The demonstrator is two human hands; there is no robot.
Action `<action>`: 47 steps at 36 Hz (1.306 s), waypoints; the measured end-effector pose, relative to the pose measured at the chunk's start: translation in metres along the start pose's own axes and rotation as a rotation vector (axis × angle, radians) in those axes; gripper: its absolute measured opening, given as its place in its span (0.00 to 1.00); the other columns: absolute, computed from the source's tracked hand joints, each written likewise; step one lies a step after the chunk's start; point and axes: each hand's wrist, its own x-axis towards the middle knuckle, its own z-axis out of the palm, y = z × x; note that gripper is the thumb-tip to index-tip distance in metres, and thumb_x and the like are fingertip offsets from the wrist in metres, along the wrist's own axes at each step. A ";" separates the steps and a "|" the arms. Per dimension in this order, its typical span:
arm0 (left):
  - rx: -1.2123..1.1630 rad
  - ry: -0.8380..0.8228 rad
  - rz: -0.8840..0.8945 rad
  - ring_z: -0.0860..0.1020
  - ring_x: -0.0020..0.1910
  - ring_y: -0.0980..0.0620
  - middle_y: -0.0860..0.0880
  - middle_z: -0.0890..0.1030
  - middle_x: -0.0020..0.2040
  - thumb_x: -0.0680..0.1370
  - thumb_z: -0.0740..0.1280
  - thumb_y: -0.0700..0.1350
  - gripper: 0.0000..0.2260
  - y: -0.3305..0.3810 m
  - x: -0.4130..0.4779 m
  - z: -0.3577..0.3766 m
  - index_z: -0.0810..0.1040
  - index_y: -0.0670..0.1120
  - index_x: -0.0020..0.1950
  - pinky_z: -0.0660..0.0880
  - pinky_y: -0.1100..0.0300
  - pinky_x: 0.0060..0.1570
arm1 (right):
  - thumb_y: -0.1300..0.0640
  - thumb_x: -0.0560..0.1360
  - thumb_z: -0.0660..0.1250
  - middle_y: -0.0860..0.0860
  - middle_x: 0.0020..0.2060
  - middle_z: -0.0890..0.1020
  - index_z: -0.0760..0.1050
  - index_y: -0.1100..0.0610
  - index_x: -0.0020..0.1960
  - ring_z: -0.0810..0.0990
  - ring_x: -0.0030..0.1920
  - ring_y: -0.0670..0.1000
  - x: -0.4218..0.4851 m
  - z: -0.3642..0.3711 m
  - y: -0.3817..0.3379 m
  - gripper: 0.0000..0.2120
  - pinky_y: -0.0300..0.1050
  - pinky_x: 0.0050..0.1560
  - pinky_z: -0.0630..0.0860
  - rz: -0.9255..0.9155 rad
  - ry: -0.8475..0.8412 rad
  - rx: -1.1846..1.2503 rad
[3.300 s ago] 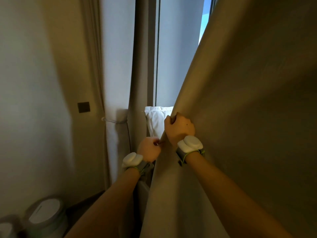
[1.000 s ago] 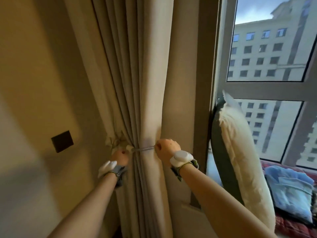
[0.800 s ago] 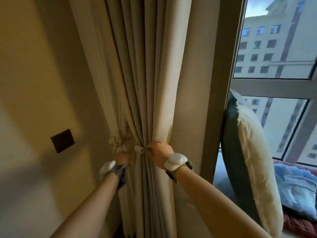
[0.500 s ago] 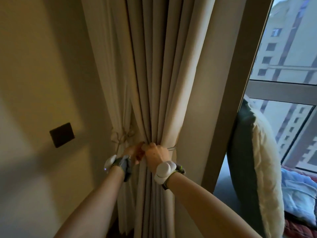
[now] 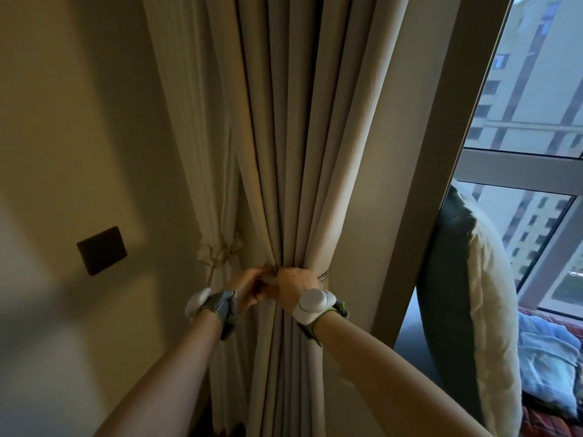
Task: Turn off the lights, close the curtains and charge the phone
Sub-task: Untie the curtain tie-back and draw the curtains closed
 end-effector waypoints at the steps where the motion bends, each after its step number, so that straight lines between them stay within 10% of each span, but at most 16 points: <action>1: 0.013 0.005 0.022 0.65 0.27 0.55 0.51 0.71 0.25 0.78 0.63 0.44 0.09 -0.002 0.002 0.000 0.75 0.45 0.38 0.61 0.66 0.22 | 0.45 0.79 0.57 0.54 0.53 0.82 0.76 0.58 0.57 0.81 0.53 0.55 0.000 0.000 0.002 0.19 0.45 0.49 0.74 -0.012 -0.007 -0.006; 12: 0.254 -0.121 0.023 0.57 0.13 0.58 0.54 0.60 0.14 0.82 0.51 0.53 0.29 -0.011 -0.003 0.006 0.61 0.49 0.19 0.55 0.71 0.17 | 0.51 0.77 0.58 0.58 0.49 0.82 0.78 0.62 0.51 0.81 0.51 0.57 -0.002 -0.016 0.015 0.17 0.49 0.53 0.76 -0.146 -0.126 -0.035; 18: -0.026 -0.284 0.059 0.54 0.16 0.58 0.55 0.56 0.18 0.80 0.53 0.52 0.29 -0.022 -0.007 0.010 0.62 0.50 0.18 0.50 0.65 0.23 | 0.49 0.77 0.58 0.53 0.42 0.79 0.76 0.60 0.46 0.78 0.44 0.52 -0.006 -0.021 0.025 0.15 0.47 0.50 0.76 -0.173 -0.210 0.125; 26: -0.458 -0.292 0.155 0.51 0.19 0.52 0.51 0.55 0.17 0.46 0.79 0.57 0.25 -0.005 -0.016 -0.003 0.65 0.47 0.18 0.57 0.67 0.20 | 0.56 0.78 0.56 0.52 0.44 0.77 0.71 0.55 0.45 0.73 0.46 0.50 -0.013 -0.018 0.041 0.07 0.44 0.50 0.71 -0.155 -0.249 0.432; 31: -0.416 -0.055 0.039 0.59 0.12 0.55 0.51 0.60 0.14 0.76 0.54 0.62 0.32 -0.005 -0.006 -0.017 0.64 0.46 0.15 0.56 0.71 0.18 | 0.57 0.77 0.59 0.43 0.36 0.76 0.74 0.49 0.39 0.74 0.40 0.44 -0.015 -0.018 0.051 0.10 0.41 0.47 0.72 -0.118 -0.209 0.524; 39: -0.383 0.257 -0.088 0.62 0.12 0.55 0.50 0.64 0.18 0.77 0.53 0.64 0.25 -0.026 0.003 -0.049 0.62 0.46 0.29 0.60 0.72 0.19 | 0.63 0.69 0.63 0.52 0.27 0.72 0.75 0.56 0.32 0.66 0.26 0.46 -0.028 -0.043 0.083 0.08 0.32 0.24 0.63 0.085 -0.146 0.964; 44: -0.091 0.657 0.152 0.77 0.39 0.46 0.41 0.77 0.42 0.75 0.57 0.60 0.28 -0.024 -0.003 -0.046 0.76 0.35 0.52 0.74 0.48 0.52 | 0.66 0.74 0.60 0.50 0.22 0.68 0.71 0.55 0.26 0.64 0.21 0.46 -0.028 -0.051 0.097 0.19 0.35 0.22 0.60 0.189 0.008 1.038; 47: 0.079 0.655 0.516 0.70 0.44 0.46 0.41 0.72 0.41 0.79 0.59 0.45 0.11 -0.004 -0.034 -0.013 0.73 0.39 0.43 0.69 0.45 0.54 | 0.62 0.75 0.62 0.49 0.22 0.68 0.71 0.55 0.28 0.63 0.23 0.46 -0.028 -0.054 0.099 0.17 0.34 0.22 0.60 0.236 0.070 1.046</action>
